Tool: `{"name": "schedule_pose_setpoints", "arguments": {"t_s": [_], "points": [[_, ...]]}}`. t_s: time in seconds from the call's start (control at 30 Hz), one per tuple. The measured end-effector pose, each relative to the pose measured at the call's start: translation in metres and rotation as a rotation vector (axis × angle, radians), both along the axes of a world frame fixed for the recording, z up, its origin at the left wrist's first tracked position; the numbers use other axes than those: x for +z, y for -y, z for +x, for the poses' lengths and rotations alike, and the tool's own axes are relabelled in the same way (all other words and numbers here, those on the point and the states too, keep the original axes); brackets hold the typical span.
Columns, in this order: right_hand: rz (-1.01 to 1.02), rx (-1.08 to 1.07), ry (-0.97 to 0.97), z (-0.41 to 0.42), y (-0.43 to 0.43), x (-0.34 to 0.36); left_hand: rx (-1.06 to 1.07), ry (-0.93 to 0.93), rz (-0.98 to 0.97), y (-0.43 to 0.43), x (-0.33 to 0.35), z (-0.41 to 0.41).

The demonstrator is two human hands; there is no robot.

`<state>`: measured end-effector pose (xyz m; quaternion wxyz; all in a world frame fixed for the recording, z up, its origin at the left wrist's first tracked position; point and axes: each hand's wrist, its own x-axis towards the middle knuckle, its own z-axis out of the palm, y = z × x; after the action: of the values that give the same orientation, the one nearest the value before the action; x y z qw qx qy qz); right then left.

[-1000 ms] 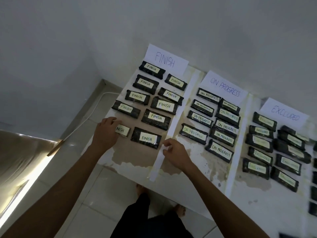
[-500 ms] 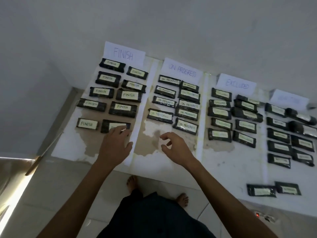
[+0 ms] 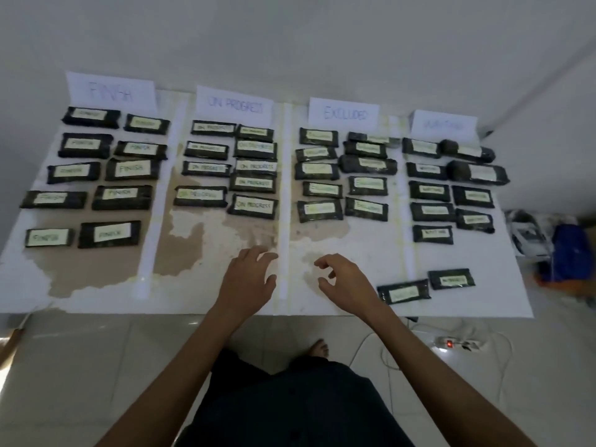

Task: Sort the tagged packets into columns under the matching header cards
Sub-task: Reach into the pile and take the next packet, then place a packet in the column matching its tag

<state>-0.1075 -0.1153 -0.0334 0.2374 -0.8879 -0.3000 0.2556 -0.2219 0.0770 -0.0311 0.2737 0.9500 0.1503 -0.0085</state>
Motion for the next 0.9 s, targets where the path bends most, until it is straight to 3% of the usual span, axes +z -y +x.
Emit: {"name": "schedule_pose_setpoints", "arguments": {"t_s": [0.43, 0.9], "points": [[-0.385, 0.211, 0.276, 0.062, 0.160, -0.043, -0.161, -0.149, -0.046, 0.133, -0.051, 0.061], [-0.279, 0.170, 0.386, 0.133, 0.219, -0.030, -0.221, -0.126, -0.029, 0.190, -0.049, 0.126]]}}
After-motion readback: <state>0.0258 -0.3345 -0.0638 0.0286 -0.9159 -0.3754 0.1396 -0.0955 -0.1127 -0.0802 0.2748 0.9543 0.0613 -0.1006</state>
